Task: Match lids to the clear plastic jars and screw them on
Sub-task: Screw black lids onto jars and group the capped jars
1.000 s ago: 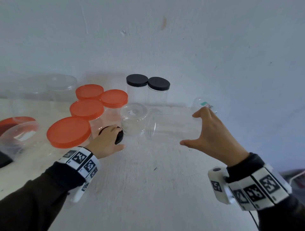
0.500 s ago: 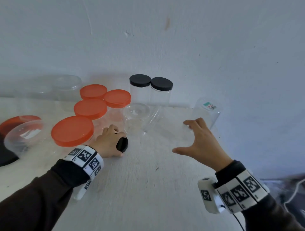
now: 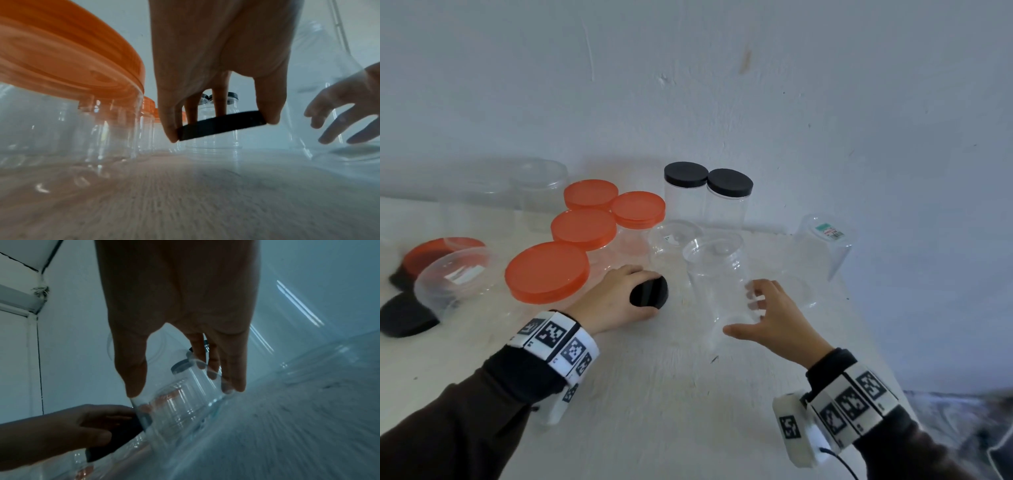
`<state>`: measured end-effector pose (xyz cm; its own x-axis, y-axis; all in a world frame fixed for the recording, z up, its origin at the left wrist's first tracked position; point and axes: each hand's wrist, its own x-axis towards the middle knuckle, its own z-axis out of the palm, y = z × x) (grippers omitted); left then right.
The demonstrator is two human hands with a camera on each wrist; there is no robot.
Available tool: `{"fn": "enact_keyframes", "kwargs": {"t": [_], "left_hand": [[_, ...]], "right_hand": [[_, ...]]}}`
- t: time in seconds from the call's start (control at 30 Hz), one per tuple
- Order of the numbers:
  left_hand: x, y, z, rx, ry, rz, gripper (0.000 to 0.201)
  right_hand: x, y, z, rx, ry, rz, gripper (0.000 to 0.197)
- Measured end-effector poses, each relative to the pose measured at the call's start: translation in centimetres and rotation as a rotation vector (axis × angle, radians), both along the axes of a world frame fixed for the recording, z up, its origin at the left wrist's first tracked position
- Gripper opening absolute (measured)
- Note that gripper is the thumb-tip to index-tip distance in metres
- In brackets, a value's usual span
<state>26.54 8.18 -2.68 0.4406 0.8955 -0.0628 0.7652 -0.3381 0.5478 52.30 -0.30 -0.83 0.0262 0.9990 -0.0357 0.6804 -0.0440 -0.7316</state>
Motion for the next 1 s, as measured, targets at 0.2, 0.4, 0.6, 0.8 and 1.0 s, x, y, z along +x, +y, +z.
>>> {"fn": "enact_keyframes", "kwargs": {"t": [0.2,0.4,0.6,0.8,1.0], "left_hand": [[-0.4,-1.5,0.7,0.206,-0.258,-0.029,0.08],[-0.1,-2.3,2.4,0.343,-0.406,-0.026,0.063],[0.2,-2.5,3.8,0.373,-0.45,-0.02,0.061],[0.9,-2.5,5.0,0.394,-0.557,-0.041,0.054],[2.6,-2.1,6.0,0.431,-0.487,-0.134,0.054]], "right_hand": [[0.0,0.6,-0.7,-0.015,0.108,0.048,0.075],[-0.5,1.1,-0.9,-0.034,0.144,0.066,0.072],[-1.2,1.4,-1.0,-0.066,0.125,0.117,0.071],[-2.4,1.8,-0.6,0.015,0.155,0.06,0.077],[-2.8,2.1,-0.7,0.058,0.161,0.066,0.069]]}}
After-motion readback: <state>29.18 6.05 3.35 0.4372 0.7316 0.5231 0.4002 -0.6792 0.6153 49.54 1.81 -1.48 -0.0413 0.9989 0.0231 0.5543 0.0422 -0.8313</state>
